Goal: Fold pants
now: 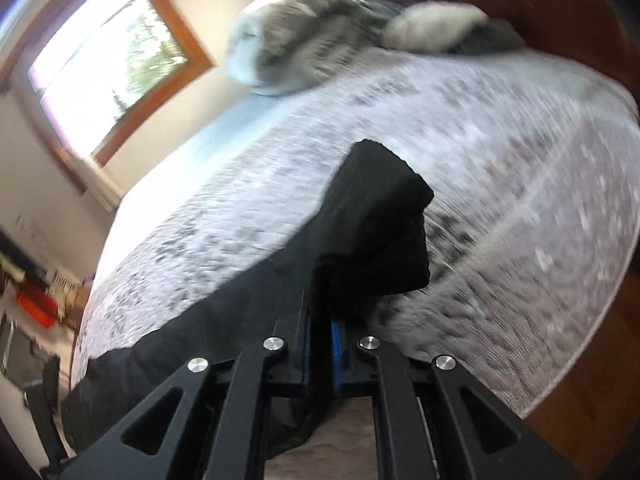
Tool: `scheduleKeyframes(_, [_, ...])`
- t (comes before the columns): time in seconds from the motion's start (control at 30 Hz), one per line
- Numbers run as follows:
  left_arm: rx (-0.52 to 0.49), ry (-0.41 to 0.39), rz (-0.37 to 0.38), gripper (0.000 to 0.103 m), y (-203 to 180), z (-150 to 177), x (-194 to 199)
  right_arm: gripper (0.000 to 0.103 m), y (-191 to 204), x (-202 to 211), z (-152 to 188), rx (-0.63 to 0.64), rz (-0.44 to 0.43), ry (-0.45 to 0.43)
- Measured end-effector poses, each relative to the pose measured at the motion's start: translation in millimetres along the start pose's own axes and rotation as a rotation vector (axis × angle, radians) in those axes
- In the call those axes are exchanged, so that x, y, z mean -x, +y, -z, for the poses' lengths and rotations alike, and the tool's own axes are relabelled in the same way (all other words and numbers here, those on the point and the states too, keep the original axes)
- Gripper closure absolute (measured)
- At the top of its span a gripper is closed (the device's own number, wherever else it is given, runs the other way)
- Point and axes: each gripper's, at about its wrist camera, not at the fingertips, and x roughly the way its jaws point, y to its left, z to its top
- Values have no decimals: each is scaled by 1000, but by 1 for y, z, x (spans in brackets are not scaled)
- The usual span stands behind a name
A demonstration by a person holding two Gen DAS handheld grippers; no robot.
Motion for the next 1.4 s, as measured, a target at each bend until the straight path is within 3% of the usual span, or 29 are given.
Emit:
scheduleKeyframes(0.2, [56, -23, -5, 18, 31, -1, 17, 95, 76, 15, 6, 191, -122, -29])
scheduleKeyframes(0.5, [156, -90, -70, 16, 93, 0, 44, 95, 166, 7, 44, 391, -242, 41])
scheduleKeyframes(0.8, [230, -87, -82, 14, 130, 5, 49, 95, 227, -16, 105, 552, -282, 204])
scheduleKeyframes(1.1, [242, -80, -111, 14, 146, 8, 51, 95, 245, -45, 154, 667, -241, 336])
scheduleKeyframes(1.2, [260, -68, -113, 14, 154, 8, 49, 82, 245, -55, 169, 695, -212, 411])
scheduleKeyframes(1.23, [266, -66, -112, 14, 157, 8, 48, 67, 245, -57, 173, 695, -209, 428])
scheduleKeyframes(1.3, [275, -63, -106, 14, 161, 8, 48, 52, 240, -55, 181, 675, -257, 476])
scheduleKeyframes(1.4, [285, -58, -99, 13, 166, 9, 48, 50, 239, -44, 185, 677, -286, 484])
